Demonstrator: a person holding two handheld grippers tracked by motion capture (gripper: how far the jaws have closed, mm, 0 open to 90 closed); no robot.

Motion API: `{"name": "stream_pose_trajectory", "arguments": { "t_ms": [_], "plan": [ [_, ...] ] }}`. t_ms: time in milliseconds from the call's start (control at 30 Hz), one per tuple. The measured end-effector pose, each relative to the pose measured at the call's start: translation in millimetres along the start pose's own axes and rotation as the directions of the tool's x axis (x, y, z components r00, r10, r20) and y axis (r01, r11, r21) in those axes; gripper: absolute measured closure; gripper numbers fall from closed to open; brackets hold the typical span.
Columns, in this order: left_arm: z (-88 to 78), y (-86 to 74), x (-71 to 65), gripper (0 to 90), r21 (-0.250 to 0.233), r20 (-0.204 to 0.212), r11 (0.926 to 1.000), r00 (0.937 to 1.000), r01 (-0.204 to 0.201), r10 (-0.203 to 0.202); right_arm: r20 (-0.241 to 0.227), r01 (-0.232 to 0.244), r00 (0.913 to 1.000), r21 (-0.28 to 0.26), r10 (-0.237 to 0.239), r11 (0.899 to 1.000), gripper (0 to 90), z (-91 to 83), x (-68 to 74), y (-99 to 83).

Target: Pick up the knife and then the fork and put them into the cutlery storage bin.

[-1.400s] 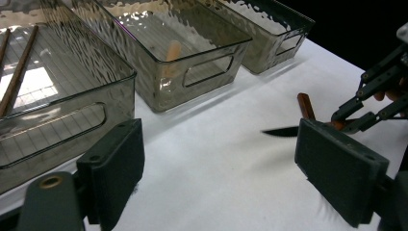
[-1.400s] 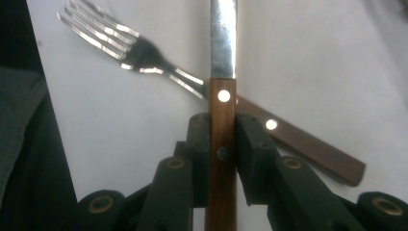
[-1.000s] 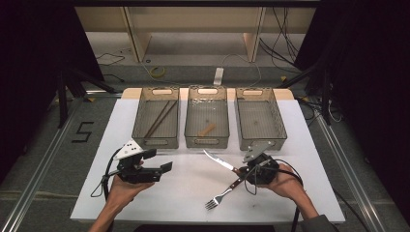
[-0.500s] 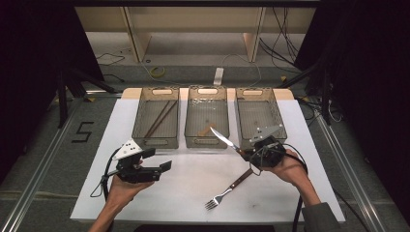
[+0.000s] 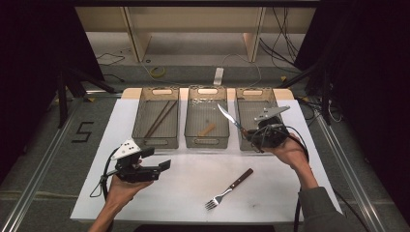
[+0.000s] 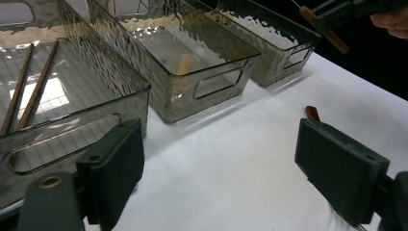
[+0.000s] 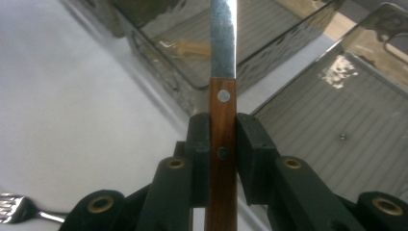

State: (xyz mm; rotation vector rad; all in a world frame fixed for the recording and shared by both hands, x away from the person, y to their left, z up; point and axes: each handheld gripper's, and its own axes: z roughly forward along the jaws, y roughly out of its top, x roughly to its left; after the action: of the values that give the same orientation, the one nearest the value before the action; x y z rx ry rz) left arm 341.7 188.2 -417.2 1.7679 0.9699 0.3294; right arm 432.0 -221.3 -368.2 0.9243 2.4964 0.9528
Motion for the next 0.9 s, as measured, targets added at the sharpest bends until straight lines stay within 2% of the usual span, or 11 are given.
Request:
{"name": "stream_pose_trajectory", "arguments": {
  "t_ms": [300,533,767,900],
  "plan": [
    [-0.6,0.1,0.2,16.9,-0.002,0.000,1.0000,1.0000,0.003,-0.003,0.044,-0.067,0.9968,-0.010,0.067,0.998,77.0,3.5,-20.5,13.3],
    [-0.8,0.3,0.2,16.9,-0.003,-0.004,1.0000,1.0000,0.001,-0.001,0.059,-0.108,0.9923,-0.012,0.108,0.994,77.1,6.1,-33.9,17.6],
    [-1.0,0.5,0.4,16.9,-0.008,-0.004,1.0000,1.0000,-0.001,0.001,0.097,-0.167,0.9812,-0.005,0.167,0.986,77.0,12.5,-50.9,19.8],
    [-1.5,0.6,0.1,16.9,-0.011,-0.004,0.9999,1.0000,-0.004,0.004,0.129,-0.206,0.9706,0.010,0.203,0.978,77.0,19.2,-58.8,21.6]
  ]
}}
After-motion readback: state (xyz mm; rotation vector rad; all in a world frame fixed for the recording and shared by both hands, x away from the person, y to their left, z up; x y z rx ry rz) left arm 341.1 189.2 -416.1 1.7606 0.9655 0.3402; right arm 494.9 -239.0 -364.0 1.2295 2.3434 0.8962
